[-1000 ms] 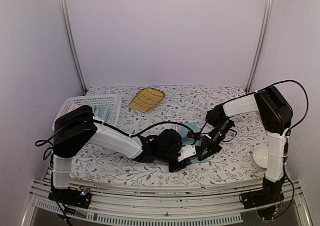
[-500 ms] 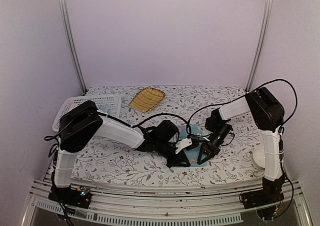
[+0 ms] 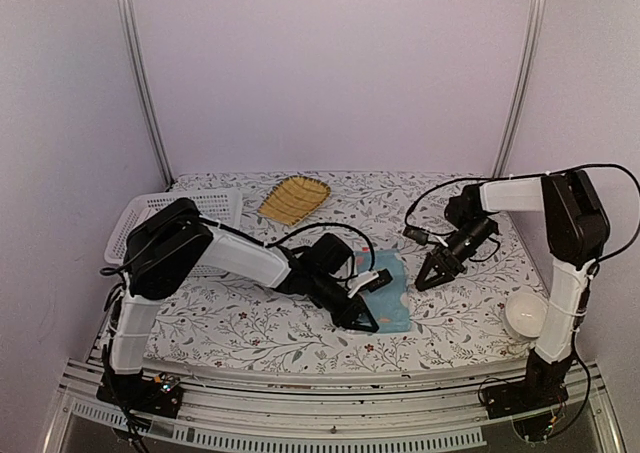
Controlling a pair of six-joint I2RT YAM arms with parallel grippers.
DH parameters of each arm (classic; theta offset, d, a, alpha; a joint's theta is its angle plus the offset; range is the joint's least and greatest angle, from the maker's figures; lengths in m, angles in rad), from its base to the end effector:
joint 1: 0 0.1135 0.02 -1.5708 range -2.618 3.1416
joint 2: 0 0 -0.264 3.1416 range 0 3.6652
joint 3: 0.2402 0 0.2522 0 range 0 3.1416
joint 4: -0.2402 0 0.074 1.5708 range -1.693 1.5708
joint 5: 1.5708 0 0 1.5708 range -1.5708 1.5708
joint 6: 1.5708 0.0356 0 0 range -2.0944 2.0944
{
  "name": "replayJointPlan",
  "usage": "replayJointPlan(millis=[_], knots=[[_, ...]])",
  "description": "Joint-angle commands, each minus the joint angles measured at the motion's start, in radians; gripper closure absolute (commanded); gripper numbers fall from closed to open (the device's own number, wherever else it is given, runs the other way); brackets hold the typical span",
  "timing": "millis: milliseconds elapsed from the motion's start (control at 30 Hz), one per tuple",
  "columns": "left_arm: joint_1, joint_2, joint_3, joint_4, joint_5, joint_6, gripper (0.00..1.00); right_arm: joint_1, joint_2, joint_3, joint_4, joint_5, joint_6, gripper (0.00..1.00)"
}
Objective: Roll the towels
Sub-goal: Roll the towel at the center of the board.
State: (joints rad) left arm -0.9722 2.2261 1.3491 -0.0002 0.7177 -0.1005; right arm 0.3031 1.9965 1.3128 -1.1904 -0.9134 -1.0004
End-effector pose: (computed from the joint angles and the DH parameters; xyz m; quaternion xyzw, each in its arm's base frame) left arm 0.2332 -0.3834 0.0953 0.4800 0.7478 -0.4465 0.1048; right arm 0.3049 0.1249 0.1543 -0.4852 0.7458 0.4560 0.0215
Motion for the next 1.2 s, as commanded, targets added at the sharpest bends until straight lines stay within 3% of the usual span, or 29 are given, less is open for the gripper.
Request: replayJointPlan(millis=[0, 100, 267, 533, 667, 1167], knots=[[0.033, 0.094, 0.050, -0.159, 0.040, -0.115, 1.00, -0.017, -0.215, -0.044, 0.063, -0.011, 0.010, 0.63], [0.044, 0.116, 0.071, -0.169, 0.120, -0.193, 1.00, 0.037, -0.378, -0.196, 0.325, 0.105, 0.090, 0.74], [0.050, 0.132, 0.128, -0.241, 0.127, -0.304, 1.00, 0.196, -0.515, -0.400, 0.515, 0.310, 0.101, 0.74], [0.060, 0.162, 0.189, -0.300, 0.157, -0.484, 1.00, 0.427, -0.502, -0.468, 0.665, 0.523, 0.125, 0.69], [0.061, 0.169, 0.209, -0.311, 0.157, -0.500, 1.00, 0.496, -0.458, -0.478, 0.748, 0.619, 0.158, 0.68], [0.061, 0.162, 0.213, -0.323, 0.158, -0.483, 1.00, 0.589, -0.343, -0.514, 0.858, 0.829, 0.207, 0.65]])
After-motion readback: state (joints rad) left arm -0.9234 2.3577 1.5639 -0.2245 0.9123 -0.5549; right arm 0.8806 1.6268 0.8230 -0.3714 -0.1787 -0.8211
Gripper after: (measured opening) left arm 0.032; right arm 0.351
